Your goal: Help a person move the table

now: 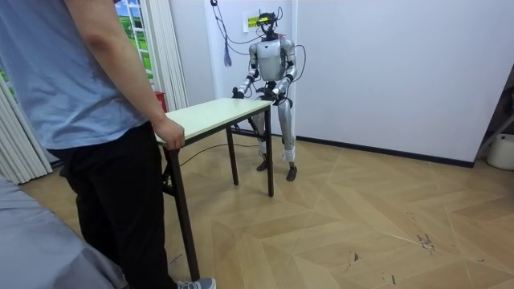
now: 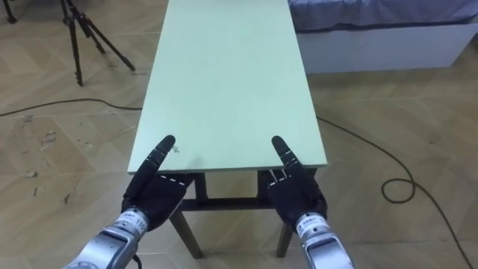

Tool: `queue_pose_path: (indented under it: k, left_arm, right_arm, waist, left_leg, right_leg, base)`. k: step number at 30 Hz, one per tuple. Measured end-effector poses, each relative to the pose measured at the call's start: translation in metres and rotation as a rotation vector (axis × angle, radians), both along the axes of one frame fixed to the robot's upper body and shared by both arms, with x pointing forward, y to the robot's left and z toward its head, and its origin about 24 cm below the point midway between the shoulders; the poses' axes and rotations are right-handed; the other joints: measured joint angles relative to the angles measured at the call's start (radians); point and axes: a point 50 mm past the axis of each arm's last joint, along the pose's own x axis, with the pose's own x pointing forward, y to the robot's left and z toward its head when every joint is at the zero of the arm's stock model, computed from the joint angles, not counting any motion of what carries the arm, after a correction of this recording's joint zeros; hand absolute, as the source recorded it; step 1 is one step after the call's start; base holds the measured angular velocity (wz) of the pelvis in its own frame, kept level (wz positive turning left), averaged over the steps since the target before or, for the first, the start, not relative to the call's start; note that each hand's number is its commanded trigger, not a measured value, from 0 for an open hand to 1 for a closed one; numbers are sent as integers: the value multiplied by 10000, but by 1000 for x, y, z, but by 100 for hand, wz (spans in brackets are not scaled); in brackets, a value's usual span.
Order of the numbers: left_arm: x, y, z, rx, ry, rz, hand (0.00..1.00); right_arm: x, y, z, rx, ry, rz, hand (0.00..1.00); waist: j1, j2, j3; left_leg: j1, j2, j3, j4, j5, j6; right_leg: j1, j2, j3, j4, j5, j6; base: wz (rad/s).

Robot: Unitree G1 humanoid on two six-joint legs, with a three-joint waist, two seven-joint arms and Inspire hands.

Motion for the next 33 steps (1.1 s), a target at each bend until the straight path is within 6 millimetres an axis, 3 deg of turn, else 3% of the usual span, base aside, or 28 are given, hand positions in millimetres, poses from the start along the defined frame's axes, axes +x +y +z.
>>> queue_pose_path:
  k: [9,33]
  left_arm:
    - [-1,1,-5,252,914,59,100]
    - [-2,1,-6,570,1037,-29,100]
  right_arm:
    - [-2,8,-3,176,531,59,100]
    - [-1,7,-3,-82,614,118,100]
  waist:
    - [83,-16,8]
    - [128,8,21]
  left_leg:
    - [-13,4,-7,-141,-4,5]
    - [101,-17,11,-295,-25,28]
  right_leg:
    - [-128,-10,39,155,4,-7]
    - [-118,-13,48,138,4,-5]
  base:
    - [-5]
    - [-1]
